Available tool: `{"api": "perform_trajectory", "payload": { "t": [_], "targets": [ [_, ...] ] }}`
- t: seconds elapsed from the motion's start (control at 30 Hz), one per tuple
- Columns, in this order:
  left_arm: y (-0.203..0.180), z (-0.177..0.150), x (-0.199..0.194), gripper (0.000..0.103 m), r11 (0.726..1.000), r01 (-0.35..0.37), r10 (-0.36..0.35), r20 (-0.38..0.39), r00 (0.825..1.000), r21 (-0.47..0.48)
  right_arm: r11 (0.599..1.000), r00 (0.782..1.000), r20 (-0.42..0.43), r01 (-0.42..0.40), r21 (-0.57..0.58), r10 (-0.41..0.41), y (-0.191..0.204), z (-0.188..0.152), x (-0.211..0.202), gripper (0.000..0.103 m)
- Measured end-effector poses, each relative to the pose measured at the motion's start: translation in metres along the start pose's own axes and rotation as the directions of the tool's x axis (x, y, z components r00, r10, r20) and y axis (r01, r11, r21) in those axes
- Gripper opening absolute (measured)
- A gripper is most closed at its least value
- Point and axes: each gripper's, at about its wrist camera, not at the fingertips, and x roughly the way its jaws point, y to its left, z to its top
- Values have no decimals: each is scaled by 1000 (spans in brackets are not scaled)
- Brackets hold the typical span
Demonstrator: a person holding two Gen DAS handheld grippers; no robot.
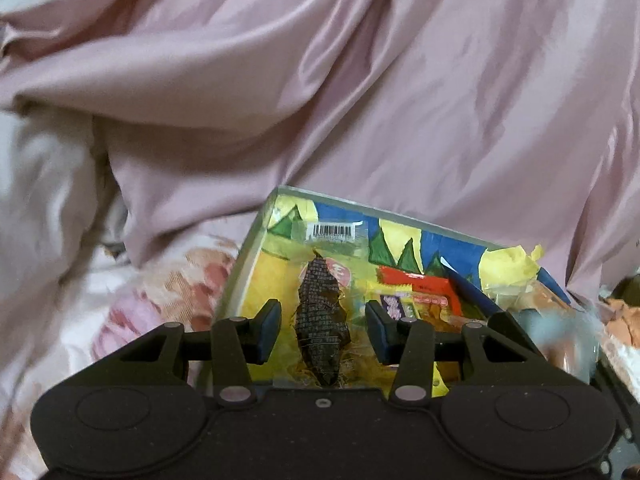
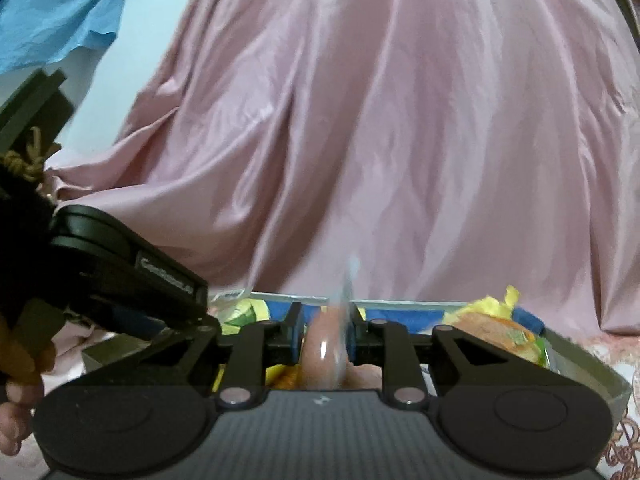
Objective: Organize snacks
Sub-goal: 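Lower both packs into the grey tray and open both tools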
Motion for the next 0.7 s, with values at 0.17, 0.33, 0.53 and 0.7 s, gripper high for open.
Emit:
{"api": "perform_trajectory", "payload": {
  "t": [0.17,0.33,0.53,0.7],
  "targets": [
    [1,-7,5,47,999,-3,2,-26,1000,-40,1000,1000,-13,19,17,-19,-6,-5,1,57],
    [5,-7,0,69,997,-21,20,-6,1000,-72,1000,1000,3,27,2,-27,-5,-3,-2,78],
    [15,-3,-25,91,991,-18,25,52,998,-129,997,997,38,62,-47,-61,-1,11,-15,95],
    [9,0,-59,102,995,-32,45,146,988,-94,992,992,71,108,-69,-104,3,29,-36,103]
  ]
}}
